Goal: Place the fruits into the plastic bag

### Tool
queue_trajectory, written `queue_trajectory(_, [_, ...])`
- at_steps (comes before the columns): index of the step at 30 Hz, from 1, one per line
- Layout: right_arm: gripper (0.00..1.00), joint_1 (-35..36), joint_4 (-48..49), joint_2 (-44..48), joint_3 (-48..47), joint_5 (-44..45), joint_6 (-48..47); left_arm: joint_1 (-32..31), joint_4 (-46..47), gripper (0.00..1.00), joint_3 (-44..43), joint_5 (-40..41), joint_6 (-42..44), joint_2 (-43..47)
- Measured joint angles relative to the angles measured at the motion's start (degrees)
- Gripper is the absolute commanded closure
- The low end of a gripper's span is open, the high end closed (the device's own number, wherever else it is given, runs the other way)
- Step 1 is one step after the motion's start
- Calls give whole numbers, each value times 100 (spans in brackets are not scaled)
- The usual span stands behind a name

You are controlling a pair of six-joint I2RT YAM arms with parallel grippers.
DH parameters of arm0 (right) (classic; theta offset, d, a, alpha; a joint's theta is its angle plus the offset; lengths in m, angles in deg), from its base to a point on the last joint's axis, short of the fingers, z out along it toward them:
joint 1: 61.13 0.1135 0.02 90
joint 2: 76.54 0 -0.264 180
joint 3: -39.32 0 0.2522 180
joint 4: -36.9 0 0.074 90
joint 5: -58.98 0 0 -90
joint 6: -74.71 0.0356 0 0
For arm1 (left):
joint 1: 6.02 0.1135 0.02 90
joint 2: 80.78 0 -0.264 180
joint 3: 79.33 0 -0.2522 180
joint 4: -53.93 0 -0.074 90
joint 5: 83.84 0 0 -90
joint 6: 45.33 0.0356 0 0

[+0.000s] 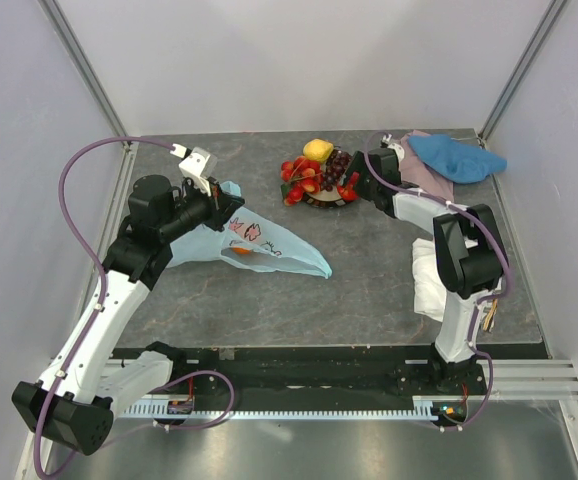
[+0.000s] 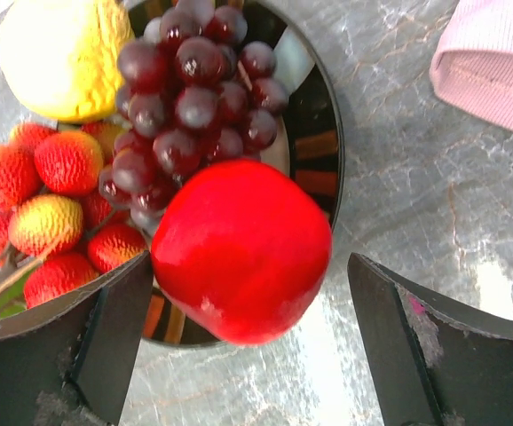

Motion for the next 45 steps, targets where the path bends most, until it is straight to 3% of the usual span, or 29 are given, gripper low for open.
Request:
queue_trajectory(14, [7,-50,138,-291,-201,-116,103,0,0,98,0,-2,0,0])
queue_trajectory(24, [34,-57,216,-293,-199,-188,170,0,0,98,-2,-4,0,0])
queue_trajectory(31, [40,-57,299,-291,-164,-219,186,0,-2,98,-9,-2,0,0])
queue_trajectory(38, [43,-59,621,15,348,-310,286,0,-2,99,-11,-2,0,0])
queue_trajectory(45, [44,-61,1056,1165,1493,-511,391,0,-9,99,-11,-4,0,0])
